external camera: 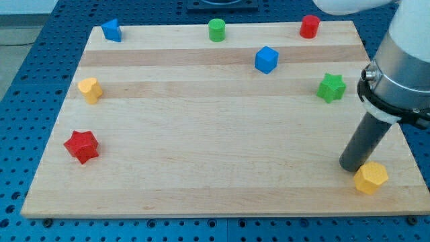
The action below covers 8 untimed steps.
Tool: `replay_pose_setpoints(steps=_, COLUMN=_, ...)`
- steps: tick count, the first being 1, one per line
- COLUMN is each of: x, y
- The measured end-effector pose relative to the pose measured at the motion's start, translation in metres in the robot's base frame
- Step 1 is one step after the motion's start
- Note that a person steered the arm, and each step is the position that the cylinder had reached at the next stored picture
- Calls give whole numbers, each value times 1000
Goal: Slide red star to the bottom centre of the board
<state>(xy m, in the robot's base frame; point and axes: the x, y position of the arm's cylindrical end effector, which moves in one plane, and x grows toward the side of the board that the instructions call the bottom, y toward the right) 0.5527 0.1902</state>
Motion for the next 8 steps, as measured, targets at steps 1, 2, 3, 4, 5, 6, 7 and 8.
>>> replay_pose_setpoints(steps=1, x=-9, y=-55)
replay_pose_setpoints(steps=2, x=-31, y=-147)
replay_pose_setpoints(steps=3, x=-57, y=-249)
replay_pose_setpoints(steps=4, x=-81, y=-344)
replay_pose_setpoints(steps=5, x=-87, y=-439)
replay_pose_setpoints(steps=6, x=-65, y=-476)
replay_pose_setpoints(steps=7, x=-46, y=-457)
replay_pose_setpoints(steps=8, x=-46, y=-414)
